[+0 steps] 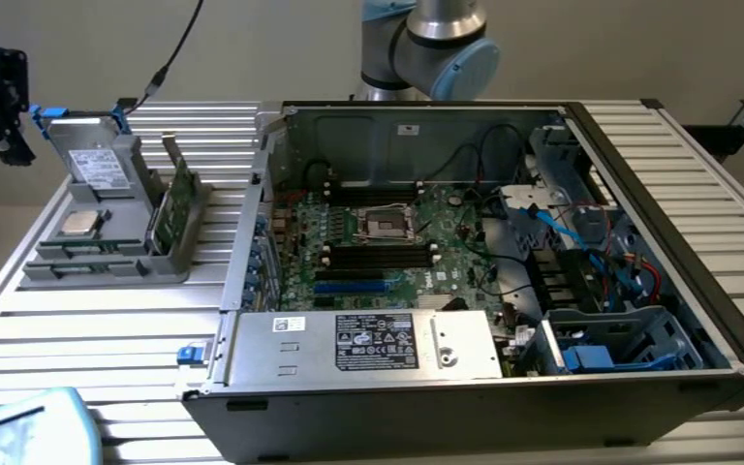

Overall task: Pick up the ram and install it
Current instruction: 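Pick up the ram and move it above insertion slot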

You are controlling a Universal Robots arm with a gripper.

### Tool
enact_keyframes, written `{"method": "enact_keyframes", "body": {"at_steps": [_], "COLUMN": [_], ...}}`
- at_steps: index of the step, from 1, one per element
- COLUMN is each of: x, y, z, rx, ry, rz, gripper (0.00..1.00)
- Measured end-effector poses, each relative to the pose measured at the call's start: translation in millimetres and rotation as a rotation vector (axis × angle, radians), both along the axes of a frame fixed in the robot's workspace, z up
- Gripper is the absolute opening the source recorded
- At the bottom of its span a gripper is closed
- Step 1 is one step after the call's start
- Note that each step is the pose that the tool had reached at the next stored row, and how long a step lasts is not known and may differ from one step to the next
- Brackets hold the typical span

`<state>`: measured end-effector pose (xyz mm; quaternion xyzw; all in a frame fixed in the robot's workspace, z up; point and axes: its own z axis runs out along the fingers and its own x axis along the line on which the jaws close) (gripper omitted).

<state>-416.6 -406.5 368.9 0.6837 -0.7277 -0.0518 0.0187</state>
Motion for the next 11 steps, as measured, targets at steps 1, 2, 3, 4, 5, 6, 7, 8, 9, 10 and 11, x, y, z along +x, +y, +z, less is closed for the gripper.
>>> {"method": "enact_keyframes", "body": {"at_steps": [1,2,3,4,5,6,7,8,9,10,11], "x": [0.0,0.0,0.0,0.0,0.0,0.1,0.0,0.0,0.0,0.0,0.0], "y": [0.1,0.3,0.4,0.6,0.8,1.0,1.2,1.4,1.7,1.9,2.2], "z": [0.0,0.0,0.0,0.0,0.0,0.0,0.0,0.0,0.0,0.0,0.0], "rx": [0.0000,0.0001,0.0000,0.0000,0.0000,0.0000,0.0000,0.0000,-0.0001,-0.0001,-0.0001], "ry": [-0.0029,-0.0060,-0.0096,-0.0133,-0.0169,-0.0206,-0.0240,-0.0275,-0.0315,-0.0355,-0.0391], "rz": [0.010,0.019,0.028,0.037,0.045,0.054,0.062,0.070,0.079,0.087,0.094], "gripper": [0.11,0.11,0.11,0.11,0.11,0.11,0.11,0.11,0.11,0.11,0.11]}}
